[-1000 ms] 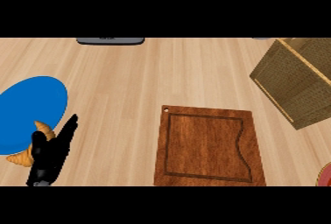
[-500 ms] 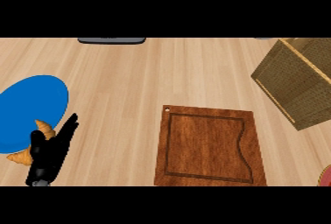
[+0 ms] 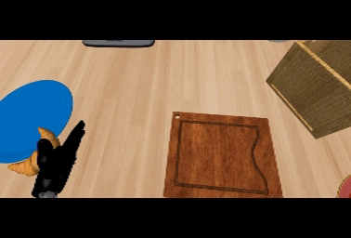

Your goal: Pick the bell pepper from the cutting board and place it in the basket

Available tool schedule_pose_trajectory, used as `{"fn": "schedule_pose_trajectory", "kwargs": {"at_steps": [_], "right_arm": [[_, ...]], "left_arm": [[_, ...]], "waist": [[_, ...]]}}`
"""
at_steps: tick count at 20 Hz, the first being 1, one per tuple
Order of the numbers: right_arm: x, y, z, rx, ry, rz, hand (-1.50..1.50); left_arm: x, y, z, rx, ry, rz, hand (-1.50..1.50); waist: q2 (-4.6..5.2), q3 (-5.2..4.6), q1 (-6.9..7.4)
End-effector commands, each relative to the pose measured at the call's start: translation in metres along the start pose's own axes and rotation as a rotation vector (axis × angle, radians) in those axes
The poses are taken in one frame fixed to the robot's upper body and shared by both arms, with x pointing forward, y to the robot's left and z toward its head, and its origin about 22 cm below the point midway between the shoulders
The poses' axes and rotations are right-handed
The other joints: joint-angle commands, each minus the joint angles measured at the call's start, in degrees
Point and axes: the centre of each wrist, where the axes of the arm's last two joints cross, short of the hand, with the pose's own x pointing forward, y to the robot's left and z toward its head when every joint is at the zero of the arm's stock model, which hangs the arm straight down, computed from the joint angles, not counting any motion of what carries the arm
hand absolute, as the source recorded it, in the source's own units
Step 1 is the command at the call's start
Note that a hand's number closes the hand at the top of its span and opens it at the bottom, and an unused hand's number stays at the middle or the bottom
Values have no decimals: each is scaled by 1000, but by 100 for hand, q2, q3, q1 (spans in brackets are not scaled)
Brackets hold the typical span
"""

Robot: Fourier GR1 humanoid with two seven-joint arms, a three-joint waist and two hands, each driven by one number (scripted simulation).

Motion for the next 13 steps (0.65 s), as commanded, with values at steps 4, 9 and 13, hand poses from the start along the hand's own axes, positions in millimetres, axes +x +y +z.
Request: {"fn": "schedule_pose_trajectory", "kwargs": {"at_steps": [4, 9, 13], "right_arm": [[-9, -42, 3, -94, 27, -134, -150], [-28, -64, 20, -179, 110, -180, -150], [-47, -84, 44, -191, 144, -180, -150]], "left_arm": [[-11, -9, 0, -43, 157, 36, 0], [-32, -17, 9, -29, 141, 31, 0], [-21, -11, -6, -24, 119, -2, 0]], "waist": [[75, -84, -12], [77, -86, -7], [138, -73, 6]]}}
